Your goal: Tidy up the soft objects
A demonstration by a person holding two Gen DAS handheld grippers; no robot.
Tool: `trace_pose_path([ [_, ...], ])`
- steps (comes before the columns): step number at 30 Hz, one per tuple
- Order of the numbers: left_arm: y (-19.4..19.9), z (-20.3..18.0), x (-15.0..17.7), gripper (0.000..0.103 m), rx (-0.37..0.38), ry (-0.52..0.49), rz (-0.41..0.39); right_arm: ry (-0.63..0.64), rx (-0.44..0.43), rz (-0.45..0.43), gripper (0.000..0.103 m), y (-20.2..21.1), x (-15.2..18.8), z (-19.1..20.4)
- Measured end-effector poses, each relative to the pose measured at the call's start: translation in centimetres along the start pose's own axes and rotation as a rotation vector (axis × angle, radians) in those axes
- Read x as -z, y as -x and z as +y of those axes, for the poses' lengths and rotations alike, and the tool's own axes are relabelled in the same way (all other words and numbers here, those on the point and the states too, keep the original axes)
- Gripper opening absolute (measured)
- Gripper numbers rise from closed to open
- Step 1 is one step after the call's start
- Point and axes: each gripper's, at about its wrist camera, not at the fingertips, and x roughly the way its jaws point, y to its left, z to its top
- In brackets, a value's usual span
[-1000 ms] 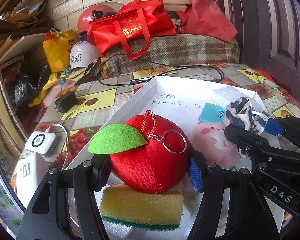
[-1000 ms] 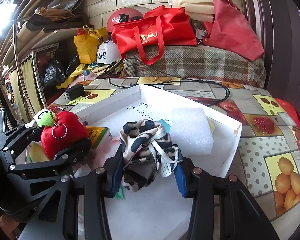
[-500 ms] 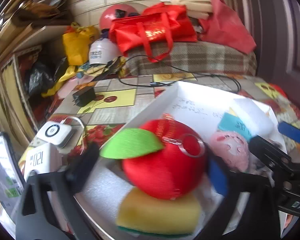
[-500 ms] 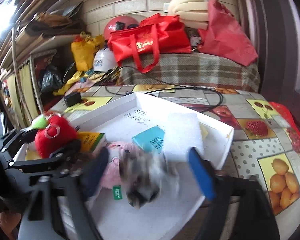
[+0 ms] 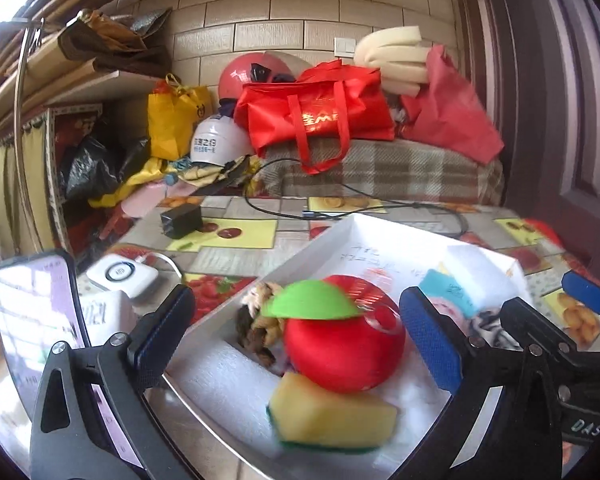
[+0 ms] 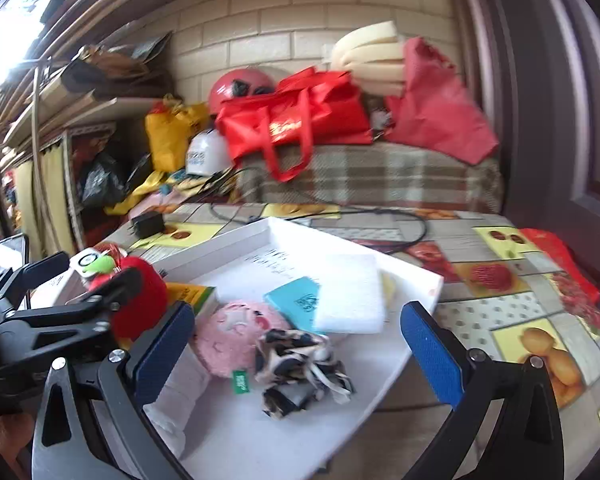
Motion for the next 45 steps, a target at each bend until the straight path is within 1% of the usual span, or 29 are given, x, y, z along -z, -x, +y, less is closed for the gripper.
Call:
trace_pose_path([
  [3, 1.1, 0.1, 0.4, 0.103, 0.048, 0.026, 0.003, 0.0, 0.015, 0.014, 0.103, 0.6, 0.3, -0.2],
  [7, 2.7, -0.2, 0.9, 0.103, 0.075, 0.034, -0.007, -0.005, 0.028, 0.009, 0.103, 1.9, 0.8, -0.5],
  [11, 4.4, -0.5, 1.4, 0.103, 0.108, 0.043, -0.014, -0.039, 0.028, 0.001, 0.103, 3.3, 1.3, -1.4],
  [14, 5.9, -1.0, 1.9, 0.103, 0.125, 0.026, -0.033, -0.059, 0.023, -0.015, 0.103, 4.3, 1.6, -1.8],
  [17, 7.2, -1.8, 2.3, 0.103, 0.124, -0.004, -0.047, -0.069, 0.022, -0.032, 0.103, 5.4, 1.9, -2.1],
  [20, 8.3, -2.6, 2.8, 0.103, 0.122, -0.031, -0.042, -0.079, 0.017, -0.04, 0.103, 6.3, 2.3, -2.4],
  [27, 11.1, -3.5, 4.1, 0.103, 0.106, -0.034, -0.045, -0.069, 0.01, -0.052, 0.103, 9.0, 3.2, -2.8],
  [28, 11.4, -3.7, 4.2, 0.103, 0.103, -0.03, -0.036, -0.068, 0.011, -0.051, 0.103, 9.3, 3.4, -2.9],
  [31, 11.7, -4.2, 4.9, 0.103, 0.115, -0.027, 0.032, -0.083, 0.013, -0.041, 0.103, 10.6, 4.0, -3.5],
  [32, 11.9, -4.4, 5.1, 0.103, 0.1, -0.031, 0.041, -0.091, 0.004, -0.038, 0.103, 11.0, 4.2, -3.8],
  [35, 13.0, -5.3, 5.6, 0.103, 0.035, -0.053, 0.03, -0.096, 0.001, -0.026, 0.103, 12.5, 4.9, -4.3],
  [36, 13.3, -5.4, 5.8, 0.103, 0.037, -0.054, 0.025, -0.089, 0.006, -0.023, 0.103, 12.8, 5.0, -4.2],
  [38, 13.8, -5.8, 6.1, 0.103, 0.064, -0.055, 0.029, -0.06, 0.017, -0.024, 0.103, 13.8, 5.4, -3.9],
  [41, 14.3, -6.0, 6.4, 0.103, 0.065, -0.056, 0.053, -0.025, 0.016, -0.002, 0.103, 14.9, 5.9, -3.3],
  [45, 14.8, -6.3, 6.8, 0.103, 0.055, -0.057, 0.078, -0.025, 0.034, 0.042, 0.103, 15.8, 6.3, -3.5],
])
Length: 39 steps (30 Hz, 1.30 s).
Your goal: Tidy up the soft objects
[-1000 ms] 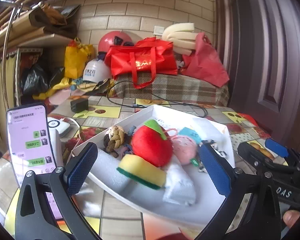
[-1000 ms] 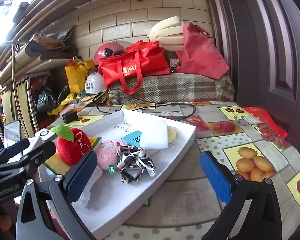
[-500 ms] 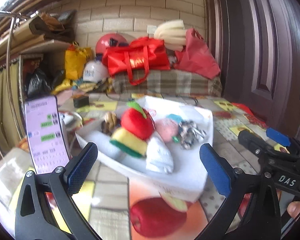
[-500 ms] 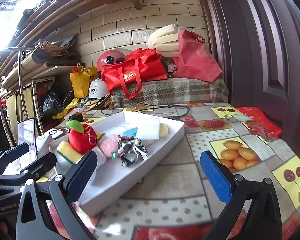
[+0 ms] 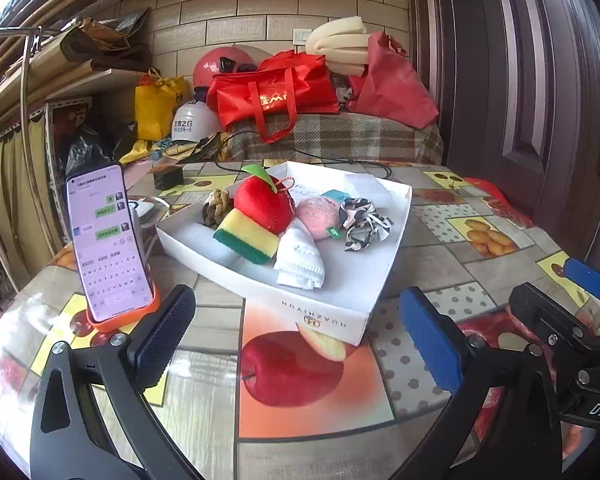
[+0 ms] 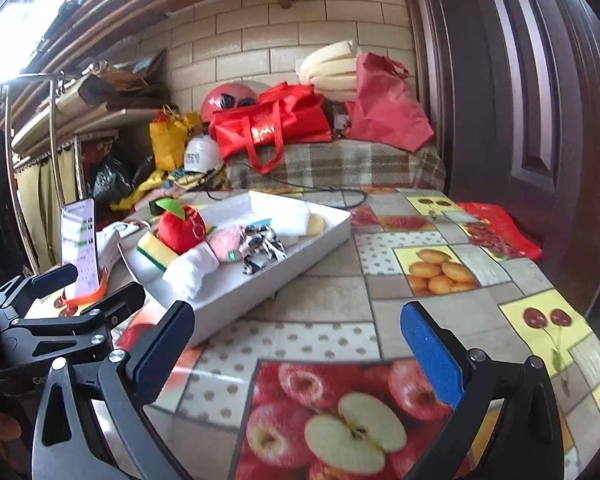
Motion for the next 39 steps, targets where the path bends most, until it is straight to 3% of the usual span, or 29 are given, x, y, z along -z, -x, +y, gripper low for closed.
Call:
trace_pose_path([
  [4, 0.9, -0.6, 0.3, 0.103, -0.052, -0.02, -0.015, -0.011, 0.018, -0.038, 0.103, 2.0, 0.4, -0.2],
  [9, 2.6, -1.7, 0.4, 0.103, -0.145, -0.072, -0.094, -0.01, 0.065, -0.262, 0.103, 7.0, 1.2, -0.2],
  [13, 4.1, -2.1, 0.5, 0.103, -0.064, -0.087, -0.157, -0.039, 0.116, -0.383, 0.103, 9.6, 1.9, -0.4],
  [15, 4.2, -2.1, 0.4, 0.103, -0.042, -0.081, -0.147, -0.047, 0.152, -0.354, 0.103, 9.2, 1.8, -0.6],
  [18, 3.7, -2.2, 0.5, 0.103, -0.084, -0.051, -0.091, -0.059, 0.161, -0.299, 0.103, 8.4, 1.5, -1.0],
  [24, 2.5, -2.2, 0.6, 0.103, -0.067, -0.053, -0.019, -0.066, 0.181, -0.302, 0.103, 8.4, 1.7, -1.0],
  [39, 1.9, -2.1, 0.8, 0.103, -0.063, -0.052, 0.015, -0.079, 0.163, -0.283, 0.103, 8.4, 1.9, -1.5],
])
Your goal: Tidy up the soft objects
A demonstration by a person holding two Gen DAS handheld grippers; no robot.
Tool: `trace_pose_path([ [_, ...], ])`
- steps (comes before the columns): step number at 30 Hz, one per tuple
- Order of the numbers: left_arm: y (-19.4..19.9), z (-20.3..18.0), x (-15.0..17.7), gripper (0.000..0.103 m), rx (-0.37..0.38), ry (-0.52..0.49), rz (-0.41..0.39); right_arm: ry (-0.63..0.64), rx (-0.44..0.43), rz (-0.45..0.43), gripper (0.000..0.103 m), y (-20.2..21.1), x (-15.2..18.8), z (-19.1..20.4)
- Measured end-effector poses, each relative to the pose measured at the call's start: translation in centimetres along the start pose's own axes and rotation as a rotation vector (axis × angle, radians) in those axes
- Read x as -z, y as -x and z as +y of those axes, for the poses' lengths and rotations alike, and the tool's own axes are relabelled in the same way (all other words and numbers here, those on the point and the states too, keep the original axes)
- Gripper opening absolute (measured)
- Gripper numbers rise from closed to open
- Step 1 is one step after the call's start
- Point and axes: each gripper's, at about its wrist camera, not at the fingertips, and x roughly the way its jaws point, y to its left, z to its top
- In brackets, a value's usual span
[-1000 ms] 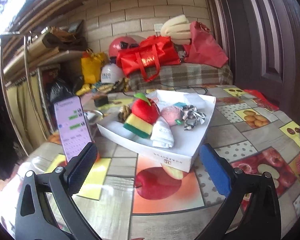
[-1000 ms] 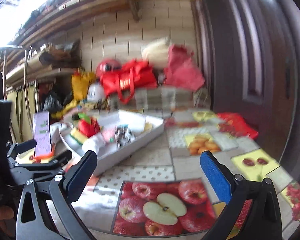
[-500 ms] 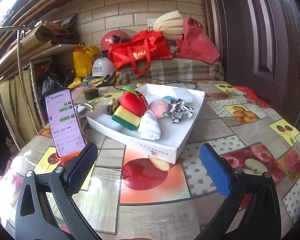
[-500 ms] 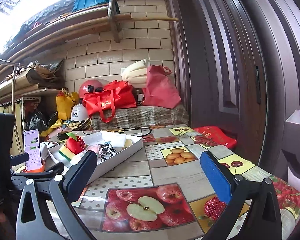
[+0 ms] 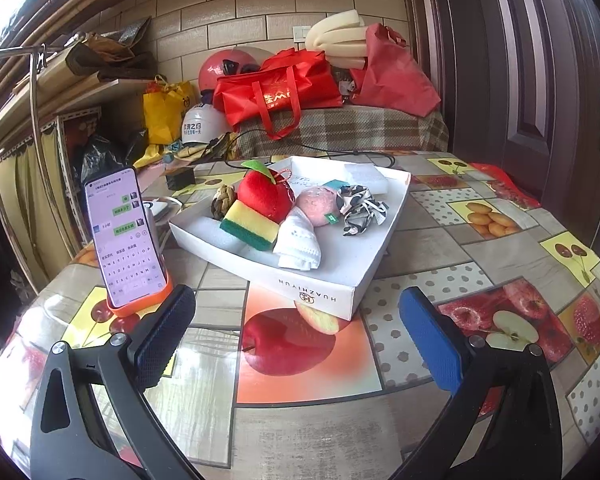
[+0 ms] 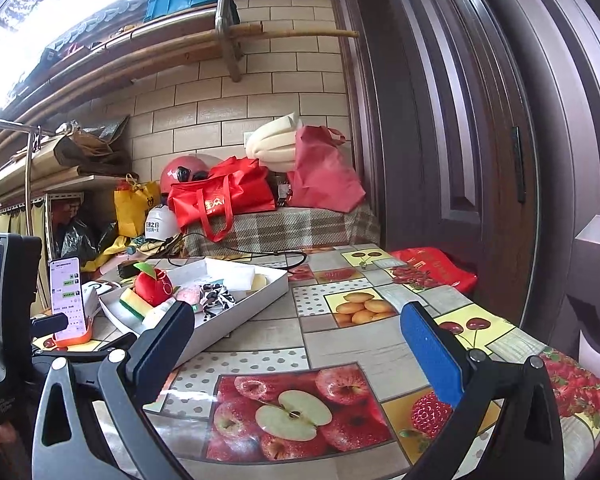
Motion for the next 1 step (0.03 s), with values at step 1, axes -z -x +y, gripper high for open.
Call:
trace_pose_path([
  [1, 0.0, -0.02, 0.01, 0.103, 0.003, -0.001, 0.001, 0.0, 0.0, 0.0, 0.103, 0.03, 0.01, -0.05],
])
